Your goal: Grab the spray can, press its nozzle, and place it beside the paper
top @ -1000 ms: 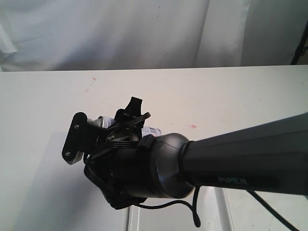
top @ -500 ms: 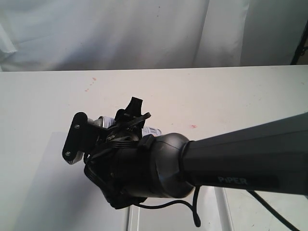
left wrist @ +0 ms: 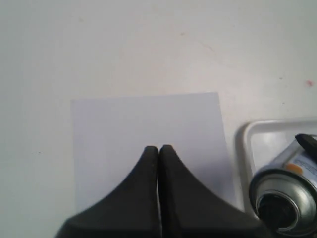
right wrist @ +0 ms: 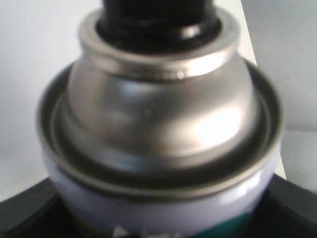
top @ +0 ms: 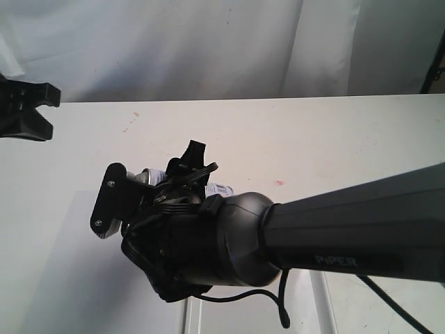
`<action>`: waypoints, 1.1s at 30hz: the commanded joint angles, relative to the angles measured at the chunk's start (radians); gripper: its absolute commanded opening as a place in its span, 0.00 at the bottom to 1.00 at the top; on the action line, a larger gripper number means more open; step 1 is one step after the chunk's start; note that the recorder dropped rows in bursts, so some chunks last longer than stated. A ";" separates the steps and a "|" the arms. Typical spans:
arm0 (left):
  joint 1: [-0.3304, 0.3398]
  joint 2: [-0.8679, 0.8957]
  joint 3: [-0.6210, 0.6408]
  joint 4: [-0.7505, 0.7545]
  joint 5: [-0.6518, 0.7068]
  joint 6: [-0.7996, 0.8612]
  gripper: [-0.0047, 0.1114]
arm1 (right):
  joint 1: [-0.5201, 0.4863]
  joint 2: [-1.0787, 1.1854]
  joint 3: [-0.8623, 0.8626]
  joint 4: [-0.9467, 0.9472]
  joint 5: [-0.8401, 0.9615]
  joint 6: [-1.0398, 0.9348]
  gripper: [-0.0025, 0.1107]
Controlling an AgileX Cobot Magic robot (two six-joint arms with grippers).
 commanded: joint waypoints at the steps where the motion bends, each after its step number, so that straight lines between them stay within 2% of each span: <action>1: 0.035 0.149 -0.083 -0.188 0.128 0.202 0.04 | 0.003 -0.011 -0.013 -0.005 0.007 -0.019 0.02; 2: 0.055 0.170 -0.087 -0.243 0.150 0.238 0.04 | 0.003 -0.011 -0.013 -0.005 0.007 -0.019 0.02; 3: 0.120 0.221 -0.090 -0.365 0.205 0.332 0.04 | 0.003 -0.011 -0.013 -0.005 0.007 -0.023 0.02; 5: 0.208 0.276 -0.090 -0.529 0.306 0.454 0.04 | 0.003 -0.011 -0.013 -0.005 0.007 -0.029 0.02; 7: 0.264 0.306 -0.090 -0.661 0.392 0.566 0.04 | 0.003 -0.011 -0.013 0.009 0.006 -0.044 0.02; 10: 0.250 0.307 -0.090 -0.620 0.392 0.560 0.04 | 0.003 -0.011 -0.013 0.010 -0.014 -0.044 0.02; 13: 0.187 0.301 -0.090 -0.575 0.392 0.547 0.04 | 0.003 -0.001 -0.013 0.007 -0.072 -0.063 0.02; 16: 0.116 0.291 -0.090 -0.528 0.392 0.524 0.04 | -0.002 0.017 -0.013 -0.011 -0.034 -0.065 0.02; 18: 0.094 0.290 -0.090 -0.521 0.392 0.510 0.04 | -0.007 0.020 -0.013 -0.019 -0.027 -0.065 0.02; 28: 0.097 0.289 -0.061 -0.517 0.392 0.512 0.04 | -0.025 0.063 -0.121 0.022 0.011 -0.043 0.02; 33: 0.144 0.289 -0.035 -0.531 0.392 0.512 0.04 | -0.032 0.067 -0.128 0.037 0.018 -0.052 0.02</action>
